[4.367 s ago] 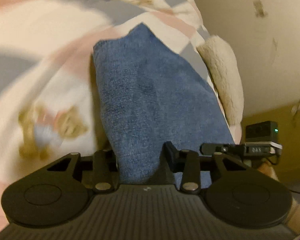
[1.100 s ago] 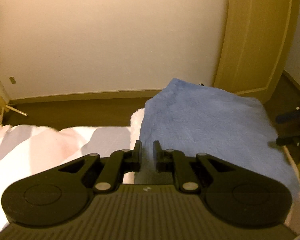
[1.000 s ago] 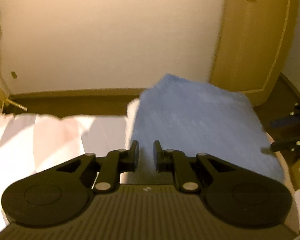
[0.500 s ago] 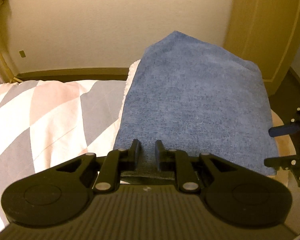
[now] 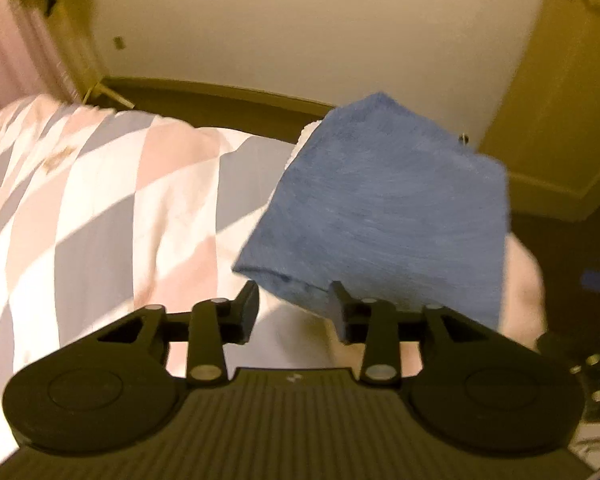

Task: Fold clothes
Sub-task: 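Open both grippers and pull them back from the stacked jeans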

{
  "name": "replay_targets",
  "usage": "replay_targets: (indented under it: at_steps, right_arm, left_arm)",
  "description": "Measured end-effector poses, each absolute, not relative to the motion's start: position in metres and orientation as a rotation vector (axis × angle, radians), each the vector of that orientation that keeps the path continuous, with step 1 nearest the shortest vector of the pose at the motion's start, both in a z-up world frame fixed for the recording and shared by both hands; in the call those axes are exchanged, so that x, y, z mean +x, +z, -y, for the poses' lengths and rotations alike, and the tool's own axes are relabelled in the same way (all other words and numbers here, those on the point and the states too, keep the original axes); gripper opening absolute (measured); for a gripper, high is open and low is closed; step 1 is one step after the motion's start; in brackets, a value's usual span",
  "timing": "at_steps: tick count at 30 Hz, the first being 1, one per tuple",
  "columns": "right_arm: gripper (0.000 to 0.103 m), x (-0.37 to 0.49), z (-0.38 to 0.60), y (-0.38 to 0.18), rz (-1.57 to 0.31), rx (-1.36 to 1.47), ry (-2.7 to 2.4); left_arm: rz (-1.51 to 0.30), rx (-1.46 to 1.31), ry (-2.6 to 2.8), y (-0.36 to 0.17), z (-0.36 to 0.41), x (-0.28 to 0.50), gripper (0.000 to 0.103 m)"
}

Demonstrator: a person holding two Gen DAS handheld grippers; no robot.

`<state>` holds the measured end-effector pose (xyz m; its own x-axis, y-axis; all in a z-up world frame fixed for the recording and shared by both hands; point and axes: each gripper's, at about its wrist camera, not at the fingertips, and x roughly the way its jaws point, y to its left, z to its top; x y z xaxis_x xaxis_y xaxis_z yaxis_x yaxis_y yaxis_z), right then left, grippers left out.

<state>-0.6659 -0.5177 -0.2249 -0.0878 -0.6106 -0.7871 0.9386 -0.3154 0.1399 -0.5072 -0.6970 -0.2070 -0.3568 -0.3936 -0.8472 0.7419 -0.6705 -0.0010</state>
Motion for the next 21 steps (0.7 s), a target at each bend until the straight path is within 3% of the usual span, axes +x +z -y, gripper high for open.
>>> replay_targets:
  at_steps: [5,8,11,14,18,21]
  right_arm:
    - [0.101,-0.663,0.491,-0.195,-0.411,1.022,-1.730]
    - [0.101,-0.657,0.480,-0.178,-0.414,1.035,-1.759]
    - [0.101,-0.650,0.468,-0.162,-0.408,1.037,-1.788]
    - [0.101,-0.641,0.456,-0.147,-0.410,1.033,-1.808]
    - [0.101,-0.632,0.440,-0.130,-0.393,1.029,-1.839]
    - [0.103,-0.624,0.428,-0.119,-0.385,1.021,-1.875]
  left_arm:
    - [-0.532,1.102,-2.019,-0.169,0.653,-0.490,0.065]
    - [-0.515,1.095,-1.983,-0.147,0.631,-0.483,0.068]
    - [-0.531,1.069,-1.970,-0.131,0.613,-0.469,0.079]
    - [-0.543,1.044,-1.955,-0.119,0.597,-0.455,0.080]
    - [-0.529,1.020,-1.922,-0.106,0.577,-0.441,0.095]
    - [-0.533,0.997,-1.923,-0.097,0.564,-0.430,0.095]
